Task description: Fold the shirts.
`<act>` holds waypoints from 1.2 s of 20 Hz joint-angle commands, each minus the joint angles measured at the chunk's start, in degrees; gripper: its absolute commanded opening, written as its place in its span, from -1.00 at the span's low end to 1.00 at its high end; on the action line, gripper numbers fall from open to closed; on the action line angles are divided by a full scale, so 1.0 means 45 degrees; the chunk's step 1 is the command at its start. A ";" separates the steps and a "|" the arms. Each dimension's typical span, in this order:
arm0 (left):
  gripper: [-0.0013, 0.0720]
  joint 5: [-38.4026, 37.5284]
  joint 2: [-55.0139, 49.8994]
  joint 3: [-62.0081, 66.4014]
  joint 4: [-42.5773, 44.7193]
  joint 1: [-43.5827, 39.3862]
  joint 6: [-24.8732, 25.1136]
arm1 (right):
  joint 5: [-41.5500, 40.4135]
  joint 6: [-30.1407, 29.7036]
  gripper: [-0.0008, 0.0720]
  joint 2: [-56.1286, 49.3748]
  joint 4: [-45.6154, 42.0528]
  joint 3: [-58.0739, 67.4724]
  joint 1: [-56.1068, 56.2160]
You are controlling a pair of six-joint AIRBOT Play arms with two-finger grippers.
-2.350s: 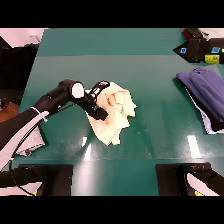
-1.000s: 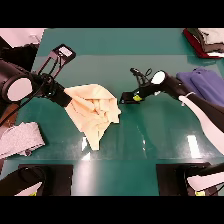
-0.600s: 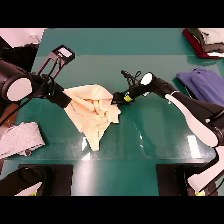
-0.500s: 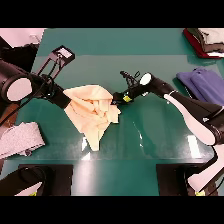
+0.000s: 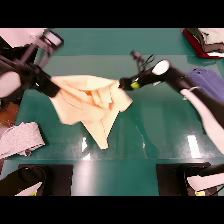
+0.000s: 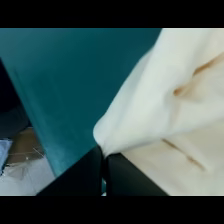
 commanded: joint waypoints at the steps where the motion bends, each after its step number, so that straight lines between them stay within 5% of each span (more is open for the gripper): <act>1: -0.89 0.0194 0.0010 0.2560 0.1559 0.0000 0.0019 | -0.0466 -0.0063 -0.93 0.2637 -0.0413 0.0024 -0.1302; 11: -0.89 0.0384 0.0214 0.9486 0.0602 0.0000 0.0117 | 0.0665 -0.0340 -0.94 0.7781 -0.0588 0.4634 -0.3881; 18: -0.90 0.2837 0.1467 0.9442 -0.3793 0.0000 0.0792 | 0.3735 0.1132 -0.94 0.8524 -0.3138 0.7461 -0.6139; 24: -0.90 0.2667 0.1195 0.6013 -0.1826 0.0000 0.1336 | 0.6868 0.2603 -0.94 0.5906 -0.2997 0.7247 -0.6586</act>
